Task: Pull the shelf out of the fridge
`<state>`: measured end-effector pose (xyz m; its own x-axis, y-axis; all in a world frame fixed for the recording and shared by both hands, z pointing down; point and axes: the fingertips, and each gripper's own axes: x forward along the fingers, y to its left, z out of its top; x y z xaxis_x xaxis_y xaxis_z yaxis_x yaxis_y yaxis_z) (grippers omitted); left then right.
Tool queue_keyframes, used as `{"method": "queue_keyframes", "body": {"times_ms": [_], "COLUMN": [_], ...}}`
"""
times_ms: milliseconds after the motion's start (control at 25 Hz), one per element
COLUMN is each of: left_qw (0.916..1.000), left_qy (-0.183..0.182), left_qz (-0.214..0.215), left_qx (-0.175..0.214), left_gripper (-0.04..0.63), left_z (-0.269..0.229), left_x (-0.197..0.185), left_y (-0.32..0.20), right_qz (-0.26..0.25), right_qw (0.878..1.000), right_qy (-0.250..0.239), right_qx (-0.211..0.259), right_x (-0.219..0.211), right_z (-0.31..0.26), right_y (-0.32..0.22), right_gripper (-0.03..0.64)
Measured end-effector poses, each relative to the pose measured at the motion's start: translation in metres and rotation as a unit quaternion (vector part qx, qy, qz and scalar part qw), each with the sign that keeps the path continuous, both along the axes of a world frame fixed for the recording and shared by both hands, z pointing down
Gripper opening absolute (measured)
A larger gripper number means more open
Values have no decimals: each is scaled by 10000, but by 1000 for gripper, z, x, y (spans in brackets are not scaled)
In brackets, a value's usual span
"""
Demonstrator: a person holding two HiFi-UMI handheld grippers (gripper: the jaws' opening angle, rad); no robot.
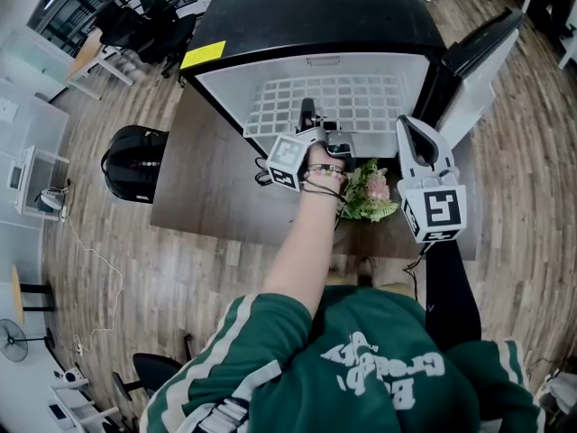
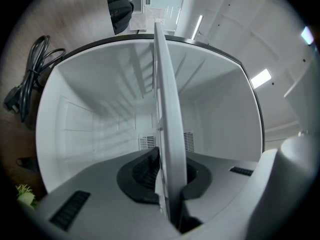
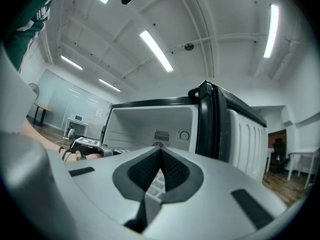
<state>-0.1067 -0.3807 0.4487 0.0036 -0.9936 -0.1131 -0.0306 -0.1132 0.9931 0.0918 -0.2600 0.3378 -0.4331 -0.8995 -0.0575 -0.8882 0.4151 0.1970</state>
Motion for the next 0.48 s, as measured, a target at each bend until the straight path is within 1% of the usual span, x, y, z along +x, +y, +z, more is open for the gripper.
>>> {"method": "queue_keyframes", "body": {"times_ms": [80, 320, 480], "left_qw": [10000, 10000, 10000], "left_qy": [-10, 9, -13], "left_qz": [-1, 2, 3], "left_qx": [1, -1, 5], "left_gripper": [38, 38, 38], "left_z": [0, 1, 1], "left_x": [0, -1, -1], "left_y": [1, 6, 7], "right_qz": [2, -62, -42], "right_qw": [10000, 10000, 9999], "right_qy": [-61, 32, -62], "right_qx": [37, 8, 69], "right_x": [0, -1, -1], "right_z": [-3, 1, -3], "right_y": [1, 6, 6], "right_gripper": [9, 9, 9]}}
